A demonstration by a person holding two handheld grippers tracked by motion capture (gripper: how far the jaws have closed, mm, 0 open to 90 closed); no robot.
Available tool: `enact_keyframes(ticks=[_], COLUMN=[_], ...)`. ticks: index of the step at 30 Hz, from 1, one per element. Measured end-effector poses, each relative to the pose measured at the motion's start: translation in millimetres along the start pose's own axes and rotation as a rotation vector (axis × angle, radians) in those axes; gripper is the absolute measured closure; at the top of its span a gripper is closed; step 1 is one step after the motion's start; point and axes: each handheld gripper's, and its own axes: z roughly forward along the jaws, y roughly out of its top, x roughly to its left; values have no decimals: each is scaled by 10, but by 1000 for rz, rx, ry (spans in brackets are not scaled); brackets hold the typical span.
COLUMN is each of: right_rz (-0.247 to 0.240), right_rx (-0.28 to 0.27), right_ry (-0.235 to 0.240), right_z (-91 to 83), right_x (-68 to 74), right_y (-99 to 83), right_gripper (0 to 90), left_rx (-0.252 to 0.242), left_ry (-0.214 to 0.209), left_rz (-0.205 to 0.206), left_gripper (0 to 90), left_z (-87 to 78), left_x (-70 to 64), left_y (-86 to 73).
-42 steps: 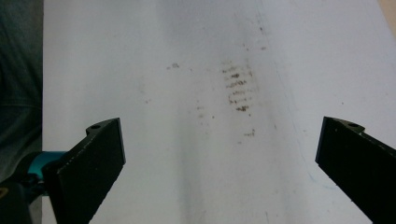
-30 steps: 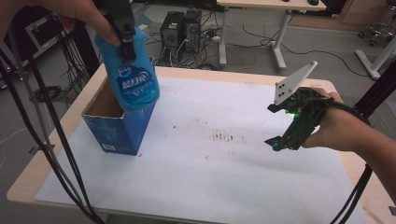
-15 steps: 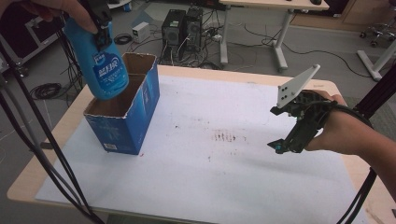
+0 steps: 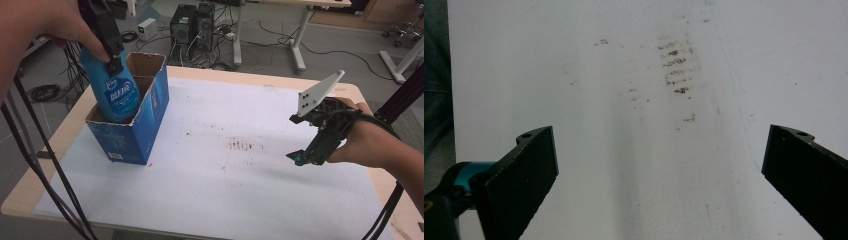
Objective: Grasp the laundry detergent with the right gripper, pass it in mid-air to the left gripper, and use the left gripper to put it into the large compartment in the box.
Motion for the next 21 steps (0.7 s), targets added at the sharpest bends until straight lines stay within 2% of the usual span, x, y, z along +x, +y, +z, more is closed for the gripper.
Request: enact_keyframes(ticks=[7, 11, 12, 13, 14, 19, 21], right_rz=[4, 3, 3, 7, 7, 5, 2], right_rx=[8, 14, 14, 16, 18, 22, 24], right_ry=[0, 1, 1, 1, 3, 6, 7], right_z=[12, 23, 23, 26, 33, 61, 72], right_x=[8, 11, 11, 14, 13, 14, 16], right_y=[12, 22, 22, 24, 28, 40, 44], right_gripper=[5, 6, 6, 5, 6, 6, 5], left_rx=[23, 21, 21, 15, 12, -1, -15], left_ry=[29, 49, 49, 59, 64, 88, 92], left_rz=[138, 256, 256, 301, 322, 411, 435], left_gripper=[386, 386, 386, 386, 386, 386, 386], left_z=[389, 585, 585, 662, 700, 866, 937], left_x=[-31, -50, -50, -61, -63, -91, -100], left_y=[97, 115, 115, 118, 121, 136, 137])
